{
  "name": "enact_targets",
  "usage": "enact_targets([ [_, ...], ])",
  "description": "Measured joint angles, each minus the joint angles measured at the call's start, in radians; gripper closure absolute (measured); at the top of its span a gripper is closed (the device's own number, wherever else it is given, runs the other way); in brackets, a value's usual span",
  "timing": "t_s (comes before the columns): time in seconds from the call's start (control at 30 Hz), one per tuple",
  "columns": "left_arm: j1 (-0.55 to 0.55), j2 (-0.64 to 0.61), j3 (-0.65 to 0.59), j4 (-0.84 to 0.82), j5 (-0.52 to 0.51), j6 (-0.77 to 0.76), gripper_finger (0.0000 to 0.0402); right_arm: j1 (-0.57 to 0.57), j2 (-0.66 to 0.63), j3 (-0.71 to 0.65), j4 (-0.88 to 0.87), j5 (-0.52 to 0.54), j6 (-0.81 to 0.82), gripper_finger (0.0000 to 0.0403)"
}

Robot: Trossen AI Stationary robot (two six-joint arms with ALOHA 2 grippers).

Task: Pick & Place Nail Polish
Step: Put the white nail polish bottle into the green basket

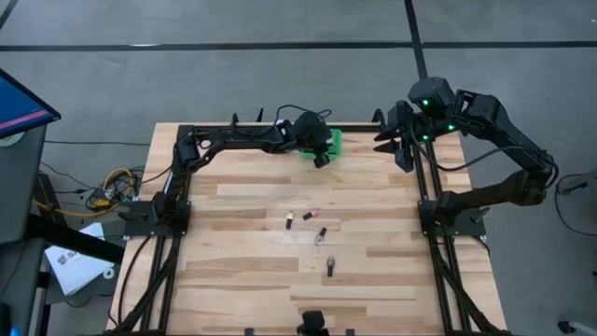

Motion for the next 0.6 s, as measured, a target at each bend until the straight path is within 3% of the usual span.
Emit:
enact_targets([
  [0.6,0.021,0.013,0.0,-0.011,0.028,0.053,0.0279,0.0,0.0,0.0,0.006,0.0,0.002,0.0272],
])
